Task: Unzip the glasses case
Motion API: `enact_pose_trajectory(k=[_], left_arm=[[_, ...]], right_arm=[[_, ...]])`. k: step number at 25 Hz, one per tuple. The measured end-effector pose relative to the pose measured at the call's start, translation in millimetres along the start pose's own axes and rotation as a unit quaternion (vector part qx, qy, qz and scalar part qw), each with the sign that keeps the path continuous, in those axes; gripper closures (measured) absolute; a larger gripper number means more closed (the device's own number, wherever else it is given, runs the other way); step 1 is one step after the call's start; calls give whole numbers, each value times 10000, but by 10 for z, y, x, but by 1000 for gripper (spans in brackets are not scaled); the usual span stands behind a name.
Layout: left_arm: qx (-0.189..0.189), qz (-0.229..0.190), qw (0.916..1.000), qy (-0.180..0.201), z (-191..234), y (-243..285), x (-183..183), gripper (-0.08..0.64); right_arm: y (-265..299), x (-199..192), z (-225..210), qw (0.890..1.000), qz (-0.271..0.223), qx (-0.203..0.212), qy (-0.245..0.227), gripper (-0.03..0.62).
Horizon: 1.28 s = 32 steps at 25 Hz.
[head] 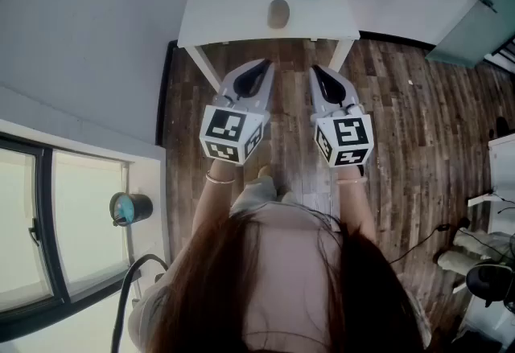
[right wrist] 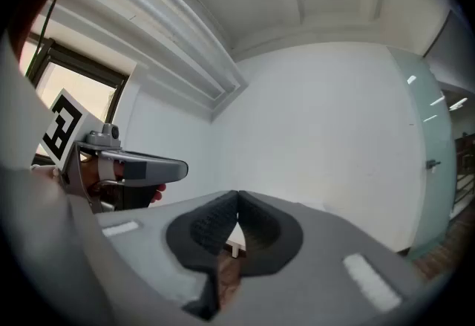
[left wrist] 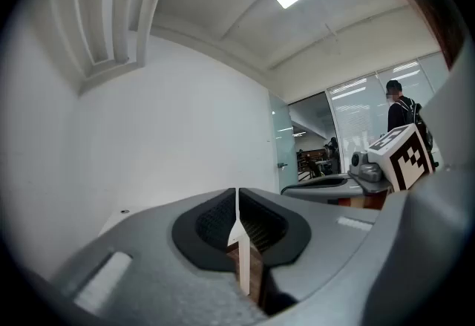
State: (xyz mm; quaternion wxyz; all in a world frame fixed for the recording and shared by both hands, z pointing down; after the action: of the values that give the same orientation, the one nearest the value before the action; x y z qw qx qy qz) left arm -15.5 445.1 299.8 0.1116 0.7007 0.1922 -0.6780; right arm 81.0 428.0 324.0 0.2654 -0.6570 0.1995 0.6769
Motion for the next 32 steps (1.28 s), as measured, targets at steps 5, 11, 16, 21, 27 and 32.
enact_pose_trajectory(k=[5,11,16,21,27,32], left_arm=[[-49,8,10000,-32,297,109,-65,538],[-149,84,9998,-99,675,240,-181,538],[-239,99,9996,-151,950,317,-246,538],[-376,116,9987,-309,1136,395,-296,538],[-451,154,9976,-509,1265,555,-367,538],[-525,186,9970,-542,1335,792,-442,538]], right_arm=[[285,-35,57,10000,-79,-37,45,589],[613,-123,112,9995,-66,-148,278,589],[896,-174,160,9992,31,-246,305,589],[1099,-197,184,9988,81,-381,306,589],[1263,-200,44,9973,7,-657,331,589],[1429,-232,-111,9970,-51,-632,435,589]])
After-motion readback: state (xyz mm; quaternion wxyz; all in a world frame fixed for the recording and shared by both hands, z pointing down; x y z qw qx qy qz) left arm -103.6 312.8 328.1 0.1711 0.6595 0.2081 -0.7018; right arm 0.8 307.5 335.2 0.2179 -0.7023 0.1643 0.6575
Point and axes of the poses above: the fingertips, and each gripper's own axes: y forward along the fingers, z to its left, x out of its top, the point moved 1 cm from there along -y, backward along the fingers, and after that the axes turned 7 degrees about -z, right-handed, at the moved point
